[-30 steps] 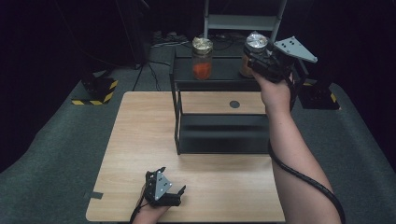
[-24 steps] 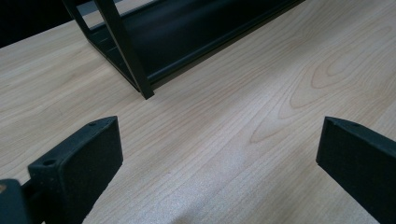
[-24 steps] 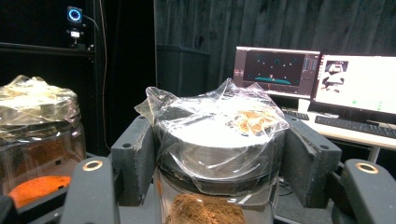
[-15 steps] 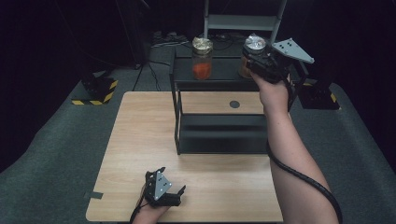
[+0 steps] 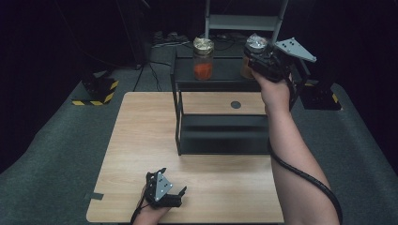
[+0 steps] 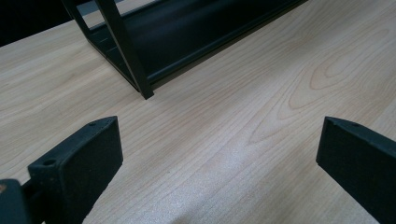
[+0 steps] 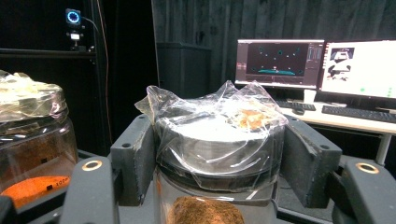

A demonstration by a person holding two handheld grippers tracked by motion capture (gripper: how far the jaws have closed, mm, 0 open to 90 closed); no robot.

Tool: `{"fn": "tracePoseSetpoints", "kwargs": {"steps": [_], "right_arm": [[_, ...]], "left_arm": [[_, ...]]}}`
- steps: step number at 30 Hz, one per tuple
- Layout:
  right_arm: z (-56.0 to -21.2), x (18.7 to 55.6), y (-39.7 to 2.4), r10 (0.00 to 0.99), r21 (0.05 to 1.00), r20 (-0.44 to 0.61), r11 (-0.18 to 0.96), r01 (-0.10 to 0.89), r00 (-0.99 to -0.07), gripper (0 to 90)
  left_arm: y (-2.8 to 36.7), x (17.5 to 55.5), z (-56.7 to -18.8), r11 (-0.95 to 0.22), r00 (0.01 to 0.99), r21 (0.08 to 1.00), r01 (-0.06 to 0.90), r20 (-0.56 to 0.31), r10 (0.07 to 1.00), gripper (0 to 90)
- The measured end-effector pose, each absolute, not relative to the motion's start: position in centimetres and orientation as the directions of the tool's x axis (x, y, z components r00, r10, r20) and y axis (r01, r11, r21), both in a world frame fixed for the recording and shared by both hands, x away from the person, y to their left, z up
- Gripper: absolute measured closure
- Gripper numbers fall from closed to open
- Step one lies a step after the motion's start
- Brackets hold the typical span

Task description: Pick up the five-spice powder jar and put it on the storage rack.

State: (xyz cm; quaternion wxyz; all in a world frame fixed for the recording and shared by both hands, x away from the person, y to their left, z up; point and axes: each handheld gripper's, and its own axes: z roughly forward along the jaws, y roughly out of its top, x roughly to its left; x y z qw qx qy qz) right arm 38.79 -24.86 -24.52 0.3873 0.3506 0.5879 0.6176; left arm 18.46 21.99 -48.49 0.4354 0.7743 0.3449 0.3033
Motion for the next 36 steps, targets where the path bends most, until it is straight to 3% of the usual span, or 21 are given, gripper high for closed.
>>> {"fn": "tracePoseSetpoints", "kwargs": {"steps": [17, 25, 33, 36], "right_arm": [[-24.7, 38.8, -24.7, 0.893, 0.997, -0.039, 0.004, -0.077, -0.448, 32.9], [-24.5, 38.8, -24.5, 0.893, 0.997, -0.041, 0.01, -0.071, -0.449, 28.1], [-24.1, 38.7, -23.9, 0.905, 0.999, -0.008, -0.007, -0.032, -0.426, 0.0], [-24.2, 38.6, -24.0, 0.902, 0.999, -0.022, 0.003, -0.046, -0.431, 0.0]], "left_arm": [[22.0, 18.5, -48.5, -0.382, 0.578, 0.884, 0.271, 0.167, 0.798, 0.7], [22.0, 18.5, -48.5, -0.382, 0.579, 0.884, 0.27, 0.168, 0.798, 0.7], [22.0, 18.5, -48.5, -0.384, 0.58, 0.883, 0.269, 0.17, 0.797, 0.7], [22.0, 18.5, -48.5, -0.383, 0.58, 0.883, 0.27, 0.168, 0.797, 0.7]]}}
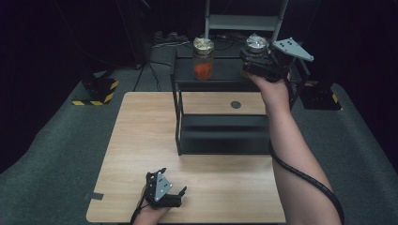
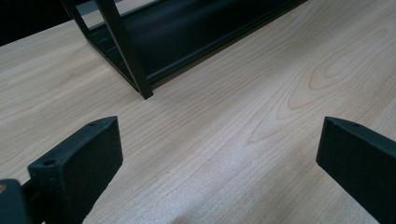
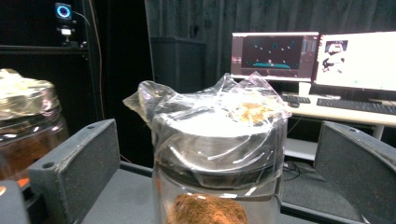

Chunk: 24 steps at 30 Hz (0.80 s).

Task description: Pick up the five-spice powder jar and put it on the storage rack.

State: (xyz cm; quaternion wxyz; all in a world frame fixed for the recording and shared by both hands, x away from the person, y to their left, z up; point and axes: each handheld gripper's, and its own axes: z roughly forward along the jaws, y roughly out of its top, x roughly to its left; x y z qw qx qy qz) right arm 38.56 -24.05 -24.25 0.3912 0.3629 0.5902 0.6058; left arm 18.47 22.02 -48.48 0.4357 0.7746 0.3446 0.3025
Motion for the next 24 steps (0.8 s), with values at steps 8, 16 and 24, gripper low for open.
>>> {"fn": "tracePoseSetpoints", "kwargs": {"steps": [8, 16, 24], "right_arm": [[-24.4, 37.4, -24.1, 0.904, 0.999, -0.035, 0.013, -0.053, -0.426, 0.0], [-24.7, 35.7, -24.4, 0.9, 0.998, -0.048, 0.021, -0.066, -0.433, 0.0], [-25.2, 33.2, -25.3, 0.891, 0.996, -0.053, 0.015, -0.089, -0.451, 0.0]], "left_arm": [[21.9, 18.6, -48.4, -0.392, 0.584, 0.879, 0.272, 0.173, 0.793, 0.7], [21.7, 18.5, -48.3, -0.404, 0.584, 0.874, 0.27, 0.185, 0.79, 0.7], [21.6, 18.4, -48.4, -0.406, 0.581, 0.874, 0.266, 0.19, 0.791, 0.7]]}}
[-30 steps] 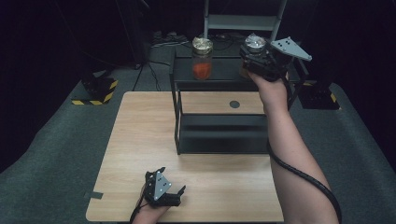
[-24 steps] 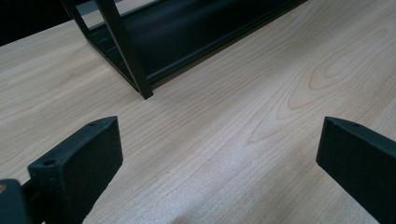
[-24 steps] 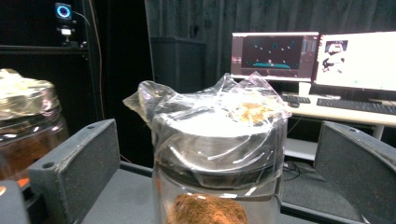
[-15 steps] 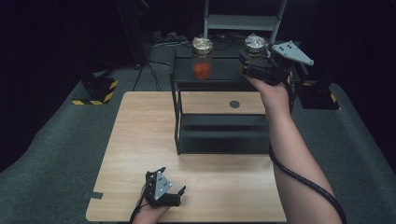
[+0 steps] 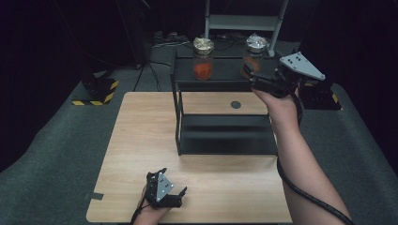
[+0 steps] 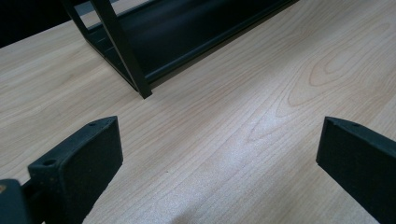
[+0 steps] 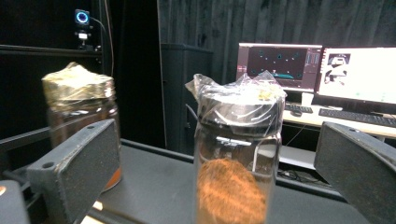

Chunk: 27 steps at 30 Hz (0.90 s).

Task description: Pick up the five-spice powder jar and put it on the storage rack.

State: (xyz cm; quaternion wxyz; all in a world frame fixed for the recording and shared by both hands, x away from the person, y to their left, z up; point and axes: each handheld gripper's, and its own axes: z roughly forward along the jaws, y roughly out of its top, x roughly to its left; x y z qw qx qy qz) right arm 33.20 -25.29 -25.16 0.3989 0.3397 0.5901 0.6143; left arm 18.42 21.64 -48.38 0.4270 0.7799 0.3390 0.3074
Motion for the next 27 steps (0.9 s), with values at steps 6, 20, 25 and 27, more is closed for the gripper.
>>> {"fn": "tracePoseSetpoints", "kwargs": {"steps": [6, 20, 25, 27], "right_arm": [[-25.9, 31.6, -25.9, 0.886, 0.995, -0.068, 0.025, -0.099, -0.459, 0.0], [-27.7, 28.9, -26.5, 0.879, 0.992, -0.093, 0.044, -0.115, -0.467, 0.0], [-28.7, 28.0, -26.9, 0.874, 0.991, -0.115, 0.067, -0.118, -0.473, 0.0], [-28.9, 27.9, -26.9, 0.873, 0.99, -0.119, 0.071, -0.118, -0.474, 0.0]], "left_arm": [[21.7, 18.5, -48.3, -0.401, 0.58, 0.874, 0.274, 0.183, 0.794, 0.7], [21.7, 18.5, -48.3, -0.403, 0.58, 0.874, 0.272, 0.185, 0.794, 0.7], [21.7, 18.5, -48.3, -0.403, 0.58, 0.874, 0.271, 0.186, 0.793, 0.7], [21.6, 18.5, -48.3, -0.405, 0.581, 0.873, 0.27, 0.187, 0.792, 0.7]]}}
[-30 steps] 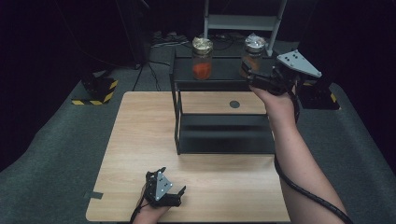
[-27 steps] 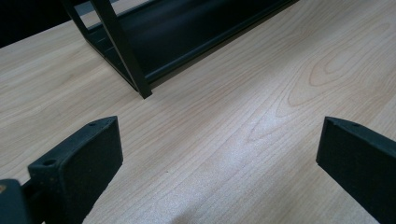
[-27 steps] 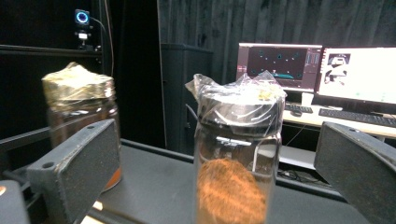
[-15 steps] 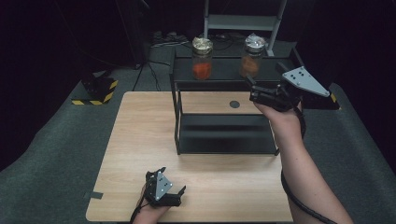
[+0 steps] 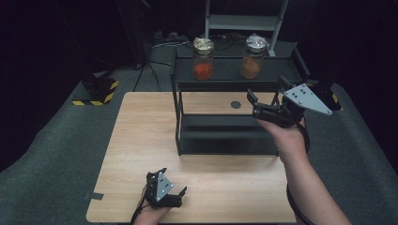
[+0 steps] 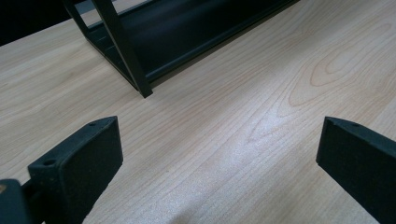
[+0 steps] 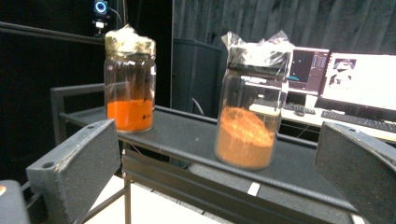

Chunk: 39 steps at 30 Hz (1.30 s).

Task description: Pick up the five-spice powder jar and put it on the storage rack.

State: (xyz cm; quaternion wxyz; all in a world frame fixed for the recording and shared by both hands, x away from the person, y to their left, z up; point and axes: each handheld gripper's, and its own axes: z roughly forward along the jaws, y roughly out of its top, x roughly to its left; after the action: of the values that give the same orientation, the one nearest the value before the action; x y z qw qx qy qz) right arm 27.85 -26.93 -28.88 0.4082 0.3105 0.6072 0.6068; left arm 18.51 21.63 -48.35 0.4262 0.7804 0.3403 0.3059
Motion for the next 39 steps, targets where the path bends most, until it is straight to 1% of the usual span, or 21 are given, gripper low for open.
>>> {"fn": "tracePoseSetpoints", "kwargs": {"steps": [8, 12, 14, 26, 39], "right_arm": [[-31.1, 26.8, -27.2, 0.871, 0.987, -0.152, 0.111, -0.116, -0.466, 0.0], [-32.8, 26.1, -27.6, 0.865, 0.986, -0.165, 0.129, -0.108, -0.475, 0.0], [-33.0, 26.0, -27.7, 0.864, 0.985, -0.169, 0.133, -0.108, -0.475, 0.0], [-37.0, 24.2, -28.4, 0.856, 0.981, -0.19, 0.191, -0.047, -0.48, 0.0], [-41.2, 22.6, -29.3, 0.854, 0.969, -0.21, 0.247, 0.014, -0.477, 0.0]], "left_arm": [[21.5, 18.5, -48.3, -0.417, 0.587, 0.869, 0.265, 0.198, 0.785, 0.7], [21.5, 18.5, -48.3, -0.419, 0.588, 0.869, 0.264, 0.2, 0.784, 0.7], [21.5, 18.5, -48.3, -0.419, 0.587, 0.868, 0.265, 0.2, 0.785, 0.7], [21.8, 18.5, -48.3, -0.402, 0.587, 0.874, 0.273, 0.18, 0.79, 0.7], [21.5, 18.4, -48.3, -0.427, 0.592, 0.866, 0.26, 0.206, 0.779, 0.7]]}}
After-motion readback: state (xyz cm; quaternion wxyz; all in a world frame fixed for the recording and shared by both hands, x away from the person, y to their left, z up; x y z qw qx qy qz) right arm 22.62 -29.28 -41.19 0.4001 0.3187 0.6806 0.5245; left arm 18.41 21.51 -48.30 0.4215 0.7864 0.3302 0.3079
